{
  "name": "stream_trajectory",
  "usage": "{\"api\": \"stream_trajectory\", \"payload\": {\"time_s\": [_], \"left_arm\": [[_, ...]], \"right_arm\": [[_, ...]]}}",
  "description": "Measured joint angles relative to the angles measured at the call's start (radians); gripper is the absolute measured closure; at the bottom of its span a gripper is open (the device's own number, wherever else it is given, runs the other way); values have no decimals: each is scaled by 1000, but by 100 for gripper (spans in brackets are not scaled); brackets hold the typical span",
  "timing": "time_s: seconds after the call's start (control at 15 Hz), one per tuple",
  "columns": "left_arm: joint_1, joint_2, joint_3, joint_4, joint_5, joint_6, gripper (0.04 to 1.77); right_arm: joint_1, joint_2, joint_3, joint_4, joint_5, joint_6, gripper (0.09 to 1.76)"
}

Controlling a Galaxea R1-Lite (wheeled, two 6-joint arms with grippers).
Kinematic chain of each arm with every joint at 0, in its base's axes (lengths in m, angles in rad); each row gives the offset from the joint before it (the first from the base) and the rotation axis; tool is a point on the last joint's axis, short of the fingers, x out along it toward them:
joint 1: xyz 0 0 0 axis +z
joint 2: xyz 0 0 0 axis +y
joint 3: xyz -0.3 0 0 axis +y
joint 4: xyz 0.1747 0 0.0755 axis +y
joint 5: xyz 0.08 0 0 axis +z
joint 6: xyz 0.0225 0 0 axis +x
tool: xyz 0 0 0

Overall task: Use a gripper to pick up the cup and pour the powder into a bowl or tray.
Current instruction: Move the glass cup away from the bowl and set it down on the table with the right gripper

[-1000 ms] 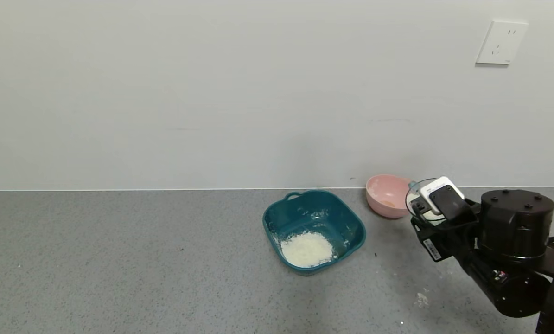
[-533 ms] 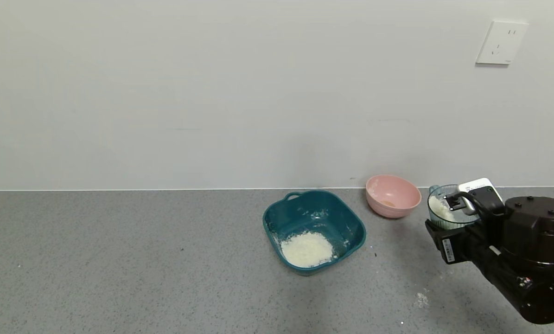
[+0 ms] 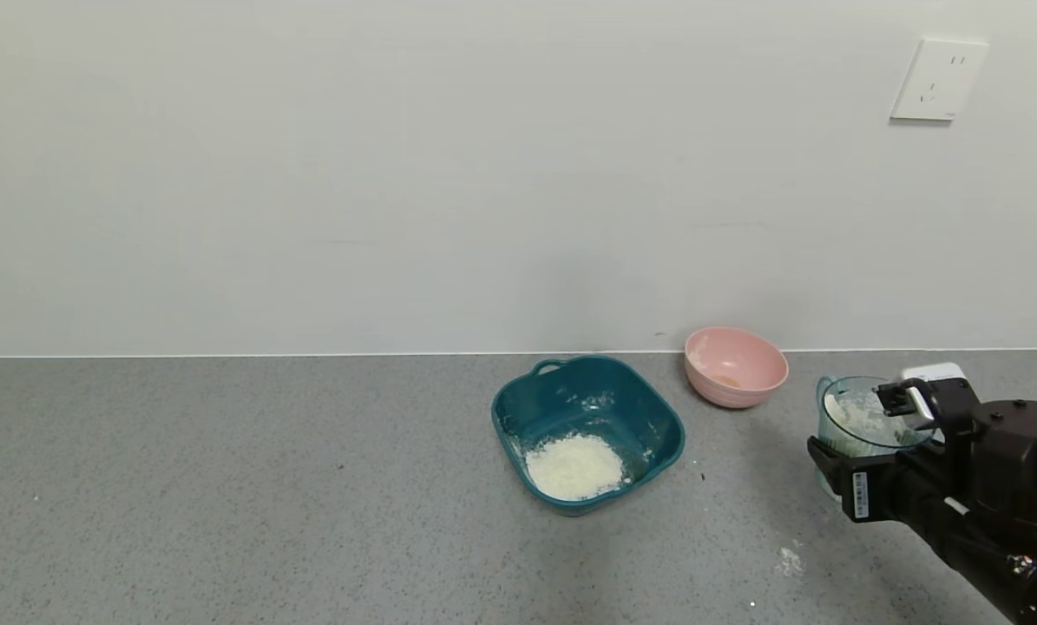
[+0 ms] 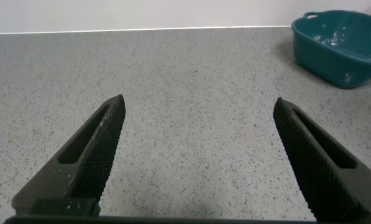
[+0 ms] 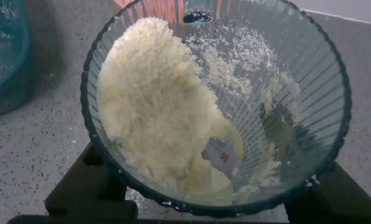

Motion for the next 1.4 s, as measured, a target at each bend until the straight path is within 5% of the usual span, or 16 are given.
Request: {"api": "stream_trajectory", "payload": {"time_s": [0.67, 1.13, 1.4], "left_arm": [[0, 0, 0, 0, 0, 0, 9], [0, 0, 0, 0, 0, 0, 9], [0, 0, 0, 0, 0, 0, 9]], "right_arm": [[-114, 93, -3, -6, 123, 47, 50], [-141, 267, 16, -279, 130, 45, 50], [-143, 321, 21, -283, 132, 45, 50]]}}
